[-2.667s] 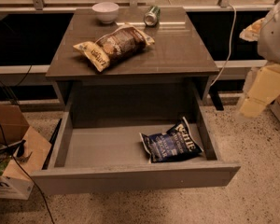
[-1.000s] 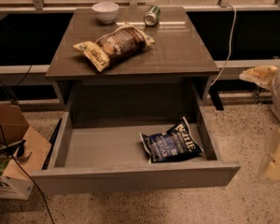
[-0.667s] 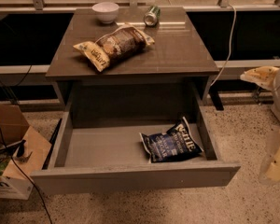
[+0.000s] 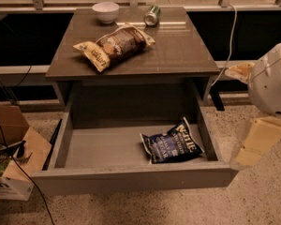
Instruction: Pick blue chip bag from top drawer and place on counter
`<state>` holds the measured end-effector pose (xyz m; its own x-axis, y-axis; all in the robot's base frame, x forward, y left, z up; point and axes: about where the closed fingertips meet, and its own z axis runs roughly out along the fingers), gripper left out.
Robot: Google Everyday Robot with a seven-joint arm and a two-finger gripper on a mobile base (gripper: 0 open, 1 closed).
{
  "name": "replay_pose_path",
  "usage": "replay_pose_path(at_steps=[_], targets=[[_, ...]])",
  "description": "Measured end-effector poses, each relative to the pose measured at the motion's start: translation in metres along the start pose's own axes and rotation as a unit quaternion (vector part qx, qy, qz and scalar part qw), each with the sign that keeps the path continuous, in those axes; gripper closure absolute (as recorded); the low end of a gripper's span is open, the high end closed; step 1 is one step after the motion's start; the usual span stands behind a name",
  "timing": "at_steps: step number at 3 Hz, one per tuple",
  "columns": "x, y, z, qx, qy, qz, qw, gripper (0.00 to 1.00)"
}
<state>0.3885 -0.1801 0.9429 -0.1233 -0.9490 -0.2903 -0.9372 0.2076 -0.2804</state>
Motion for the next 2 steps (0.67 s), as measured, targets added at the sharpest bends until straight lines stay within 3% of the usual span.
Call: replay_pose_path(at_steps=[2], targets=[[-0.031, -0.043, 0.065, -0.002, -0.039, -0.005, 0.9992, 0.00]])
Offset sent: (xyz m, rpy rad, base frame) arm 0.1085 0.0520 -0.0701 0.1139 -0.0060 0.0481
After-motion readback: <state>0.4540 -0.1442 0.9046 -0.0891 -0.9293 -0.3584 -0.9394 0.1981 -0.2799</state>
